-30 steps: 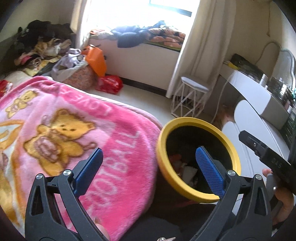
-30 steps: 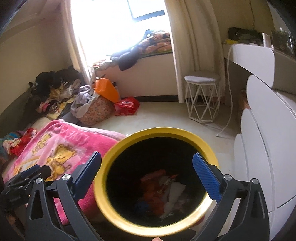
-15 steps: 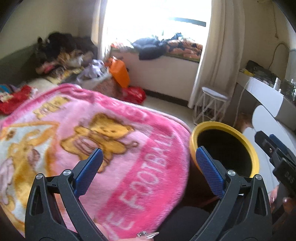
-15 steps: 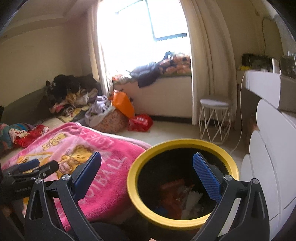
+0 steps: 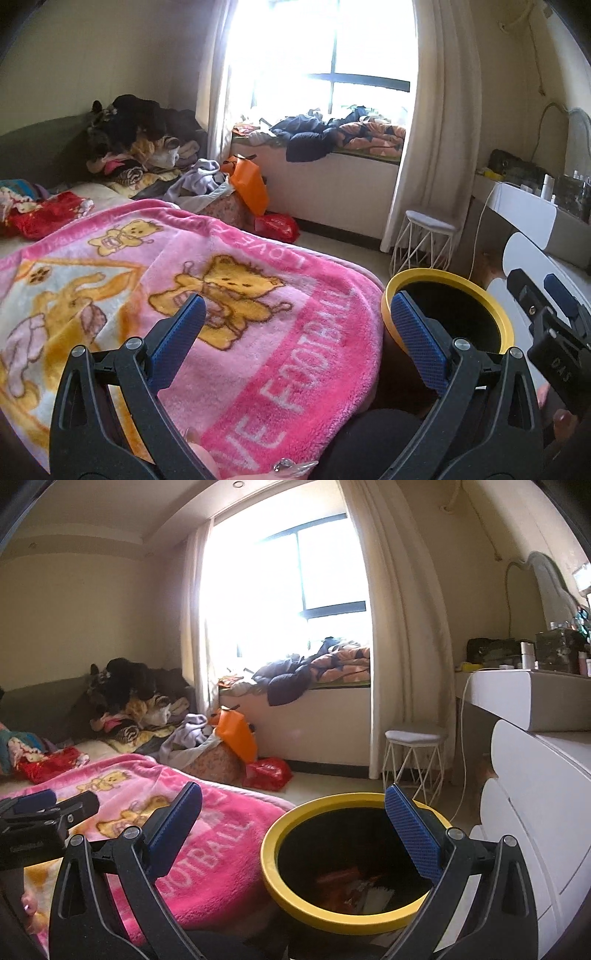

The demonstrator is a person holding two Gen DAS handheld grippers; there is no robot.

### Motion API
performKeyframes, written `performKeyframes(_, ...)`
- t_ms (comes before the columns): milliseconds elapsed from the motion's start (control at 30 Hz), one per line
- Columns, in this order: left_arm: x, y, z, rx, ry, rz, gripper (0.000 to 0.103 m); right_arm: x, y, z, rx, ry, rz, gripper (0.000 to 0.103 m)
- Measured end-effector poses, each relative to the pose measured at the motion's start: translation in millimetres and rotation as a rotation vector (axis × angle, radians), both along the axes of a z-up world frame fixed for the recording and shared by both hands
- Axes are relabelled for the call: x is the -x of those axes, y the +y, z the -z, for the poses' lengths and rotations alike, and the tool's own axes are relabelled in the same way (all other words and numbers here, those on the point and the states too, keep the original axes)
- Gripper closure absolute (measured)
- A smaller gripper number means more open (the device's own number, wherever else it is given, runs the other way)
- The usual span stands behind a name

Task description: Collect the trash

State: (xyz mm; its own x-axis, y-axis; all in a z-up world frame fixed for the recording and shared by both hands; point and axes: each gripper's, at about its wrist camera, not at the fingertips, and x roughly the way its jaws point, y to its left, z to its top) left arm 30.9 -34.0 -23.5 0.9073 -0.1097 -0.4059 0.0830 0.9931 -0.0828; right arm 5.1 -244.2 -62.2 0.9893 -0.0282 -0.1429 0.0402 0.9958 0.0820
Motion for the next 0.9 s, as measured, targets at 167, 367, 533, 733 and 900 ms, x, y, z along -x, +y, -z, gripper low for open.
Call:
performKeyframes(167, 0.3, -0.5, 0.7, 0.002, 0.001, -0.004, 0.011, -2.3, -1.4, 1.7, -0.001, 0.008, -0.004, 0.006)
performKeyframes(367, -0.2, 1.5, 3.5, 0.015, 0.013, -0.002, 0.011, -3.0, 4.9, 3.8, 0.014, 0.012, -0.025, 0.006)
performKeyframes(533, 0.4, 1.6, 3.9, 0.014, 0.011, 0.000, 0.011, -2.7, 5.8, 3.7, 0.013, 0.014, -0.024, 0.006)
performKeyframes(733, 0.4, 1.8, 3.9, 0.016, 0.010, -0.001, 0.011, -2.5, 3.9, 5.5, 0.010, 0.014, -0.018, 0.006)
performKeyframes(900, 0.3, 1.9, 4.2, 0.014, 0.010, 0.001, 0.011, 0.4, 3.5, 5.1, 0.007, 0.012, -0.010, 0.006)
